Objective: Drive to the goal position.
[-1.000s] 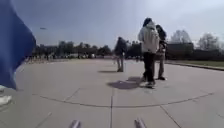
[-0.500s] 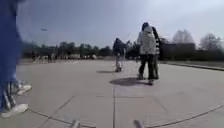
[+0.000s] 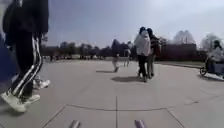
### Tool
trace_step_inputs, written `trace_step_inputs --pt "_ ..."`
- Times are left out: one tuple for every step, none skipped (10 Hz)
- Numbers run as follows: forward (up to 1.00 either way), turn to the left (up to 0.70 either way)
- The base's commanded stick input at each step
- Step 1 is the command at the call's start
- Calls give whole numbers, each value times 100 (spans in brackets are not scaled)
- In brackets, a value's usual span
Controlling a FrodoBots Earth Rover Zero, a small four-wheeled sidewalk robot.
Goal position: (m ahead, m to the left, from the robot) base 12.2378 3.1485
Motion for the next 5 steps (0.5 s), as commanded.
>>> trace_step_inputs --pt "85 1" --pt "85 1" --pt "85 1" --pt "85 1" --pt "85 1"
